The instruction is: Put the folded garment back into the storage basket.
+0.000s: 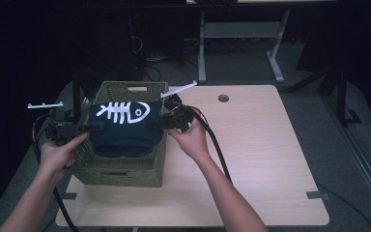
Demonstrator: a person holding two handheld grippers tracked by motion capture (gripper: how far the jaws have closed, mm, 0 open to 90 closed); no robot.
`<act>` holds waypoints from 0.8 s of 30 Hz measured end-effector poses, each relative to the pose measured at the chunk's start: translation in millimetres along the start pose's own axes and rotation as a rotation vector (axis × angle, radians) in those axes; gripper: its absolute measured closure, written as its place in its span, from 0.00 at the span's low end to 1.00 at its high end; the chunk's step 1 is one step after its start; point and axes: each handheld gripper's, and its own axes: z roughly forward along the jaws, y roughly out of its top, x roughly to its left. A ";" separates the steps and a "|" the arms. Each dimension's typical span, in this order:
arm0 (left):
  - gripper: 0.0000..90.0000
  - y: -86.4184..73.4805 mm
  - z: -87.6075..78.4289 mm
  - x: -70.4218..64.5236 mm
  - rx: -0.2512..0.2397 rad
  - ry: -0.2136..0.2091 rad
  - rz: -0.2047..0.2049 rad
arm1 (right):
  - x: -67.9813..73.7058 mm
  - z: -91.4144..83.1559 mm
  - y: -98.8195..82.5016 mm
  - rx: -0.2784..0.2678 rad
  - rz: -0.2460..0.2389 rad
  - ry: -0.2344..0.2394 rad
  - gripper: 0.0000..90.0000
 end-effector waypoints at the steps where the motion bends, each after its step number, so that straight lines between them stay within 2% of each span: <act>1: 0.75 -0.1 -1.2 0.7 -0.004 0.006 -0.006 | 0.4 1.6 0.6 0.003 -0.002 0.002 0.79; 7: 0.74 -0.6 -6.4 6.2 -0.019 0.029 -0.024 | 2.1 12.2 3.1 -0.004 0.001 0.006 0.79; 15: 0.74 -0.3 -11.8 14.4 -0.024 0.049 -0.023 | 0.8 25.8 2.7 -0.001 0.018 0.017 0.79; 20: 0.73 -0.7 -13.4 19.1 -0.026 0.053 -0.046 | 0.8 33.5 2.2 0.010 0.021 0.015 0.79; 24: 0.72 -0.8 -12.8 22.1 -0.019 0.071 -0.042 | -2.0 40.7 1.0 0.013 0.035 0.017 0.79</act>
